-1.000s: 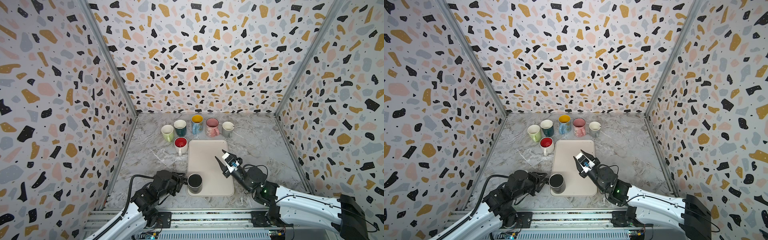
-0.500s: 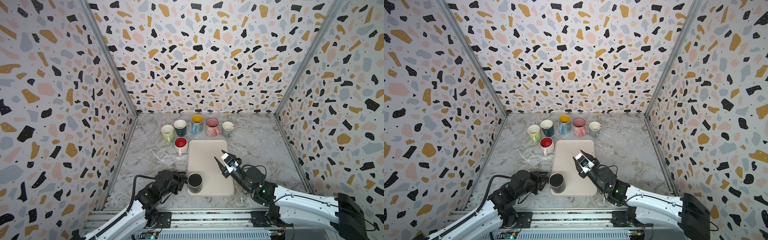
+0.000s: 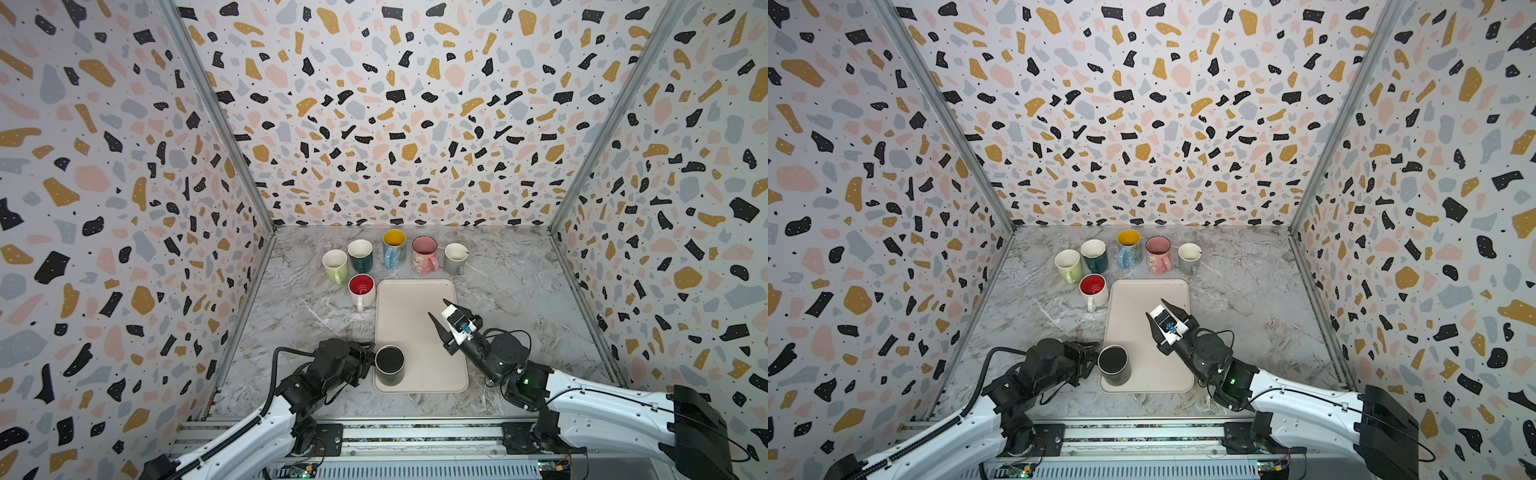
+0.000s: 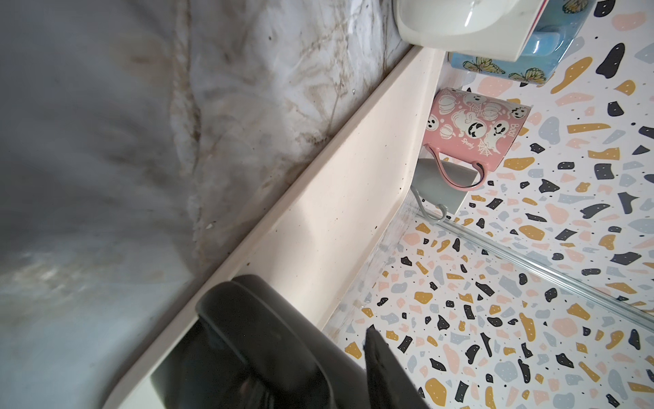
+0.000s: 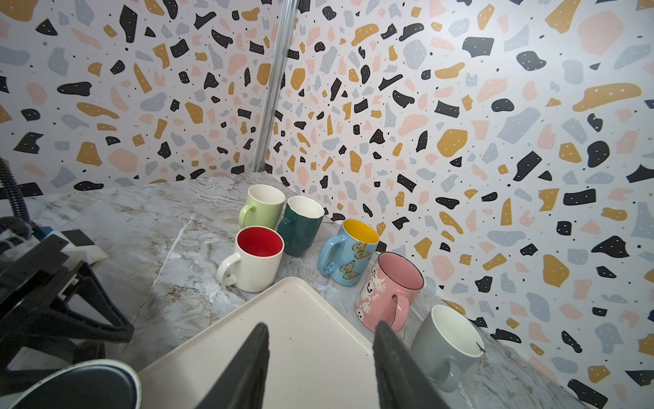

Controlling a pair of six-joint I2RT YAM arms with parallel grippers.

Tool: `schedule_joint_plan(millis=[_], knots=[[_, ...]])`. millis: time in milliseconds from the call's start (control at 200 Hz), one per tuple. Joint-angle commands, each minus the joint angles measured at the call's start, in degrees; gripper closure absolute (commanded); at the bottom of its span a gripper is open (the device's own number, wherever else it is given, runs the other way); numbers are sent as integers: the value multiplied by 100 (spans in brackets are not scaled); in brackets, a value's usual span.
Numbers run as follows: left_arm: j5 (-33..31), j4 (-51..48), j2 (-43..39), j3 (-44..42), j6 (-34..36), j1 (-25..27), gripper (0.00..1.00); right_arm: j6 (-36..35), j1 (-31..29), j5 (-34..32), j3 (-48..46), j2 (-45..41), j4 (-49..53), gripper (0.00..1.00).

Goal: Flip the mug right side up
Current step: 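Lower the left gripper onto the black mug's handle and close it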

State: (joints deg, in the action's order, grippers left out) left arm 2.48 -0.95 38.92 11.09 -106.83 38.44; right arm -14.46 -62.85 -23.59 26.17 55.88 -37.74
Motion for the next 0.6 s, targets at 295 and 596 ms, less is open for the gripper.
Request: schedule_joint_plan(millis=[295, 596], knots=[[-99, 499, 13, -344, -111, 32, 68, 70, 62, -23, 28, 71, -161, 50], [-201, 578, -76, -378, -128, 32, 82, 80, 61, -21, 44, 104, -147, 50]])
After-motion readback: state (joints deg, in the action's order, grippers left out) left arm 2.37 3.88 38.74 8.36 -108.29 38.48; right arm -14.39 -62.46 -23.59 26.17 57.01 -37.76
